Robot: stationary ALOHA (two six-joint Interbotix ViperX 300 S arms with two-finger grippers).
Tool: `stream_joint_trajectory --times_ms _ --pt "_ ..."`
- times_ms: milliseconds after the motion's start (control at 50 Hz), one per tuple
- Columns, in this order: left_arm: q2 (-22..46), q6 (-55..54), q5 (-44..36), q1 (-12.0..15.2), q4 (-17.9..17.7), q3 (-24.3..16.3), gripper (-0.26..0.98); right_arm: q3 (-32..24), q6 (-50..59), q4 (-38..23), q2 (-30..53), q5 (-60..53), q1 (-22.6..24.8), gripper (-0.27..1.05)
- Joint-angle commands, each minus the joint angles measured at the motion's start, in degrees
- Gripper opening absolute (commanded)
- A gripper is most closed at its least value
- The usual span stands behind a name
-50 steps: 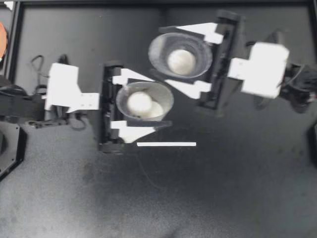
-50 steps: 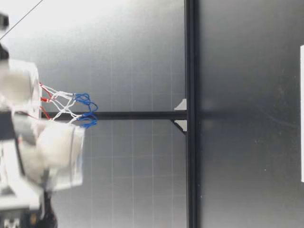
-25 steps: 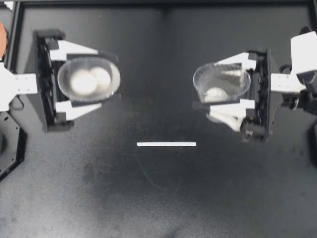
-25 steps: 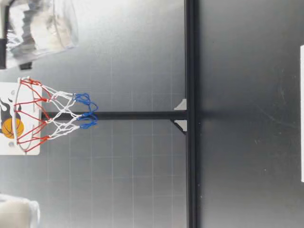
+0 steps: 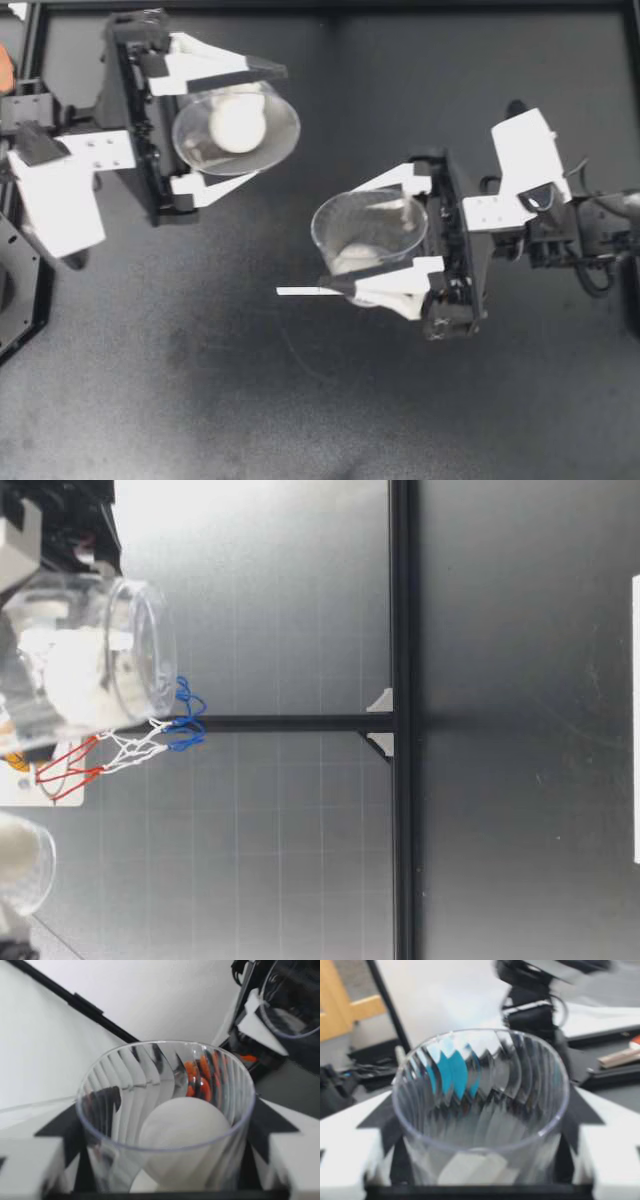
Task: Transfer one of the two balls in the right glass into the left glass, then transfer it back to the right glass.
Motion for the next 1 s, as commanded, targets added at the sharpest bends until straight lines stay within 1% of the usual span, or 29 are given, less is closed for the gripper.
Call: stream_joint_trajectory --times_ms 0,220,520,640,820,980 --pt "0.9 3.1 -1.4 0.3 -0.1 -2.4 0.60 -2.2 2.1 -2.2 0.8 -2.8 0.3 0.42" --pt "4.1 9.8 -4.2 0.2 -0.1 -3.7 0.60 -4.2 4.0 -3.9 4.1 -4.0 0.3 0.42" --pt "5.5 22.1 -10.5 0.2 -0.1 -2.5 0.60 -4.9 4.0 -3.9 5.7 -4.0 -0.4 0.42" --pt "6.2 24.0 -11.7 0.1 -0.1 -2.1 0.60 -5.7 3.7 -3.9 6.2 -4.0 -0.5 0.42" --pt "7.4 25.0 -13.4 -0.9 0.1 -1.8 0.60 -6.6 3.7 -4.0 6.9 -3.9 -1.5 0.42" --pt "7.9 29.3 -13.5 -1.1 0.1 -1.7 0.60 -6.7 3.7 -4.0 6.9 -3.8 -1.8 0.42"
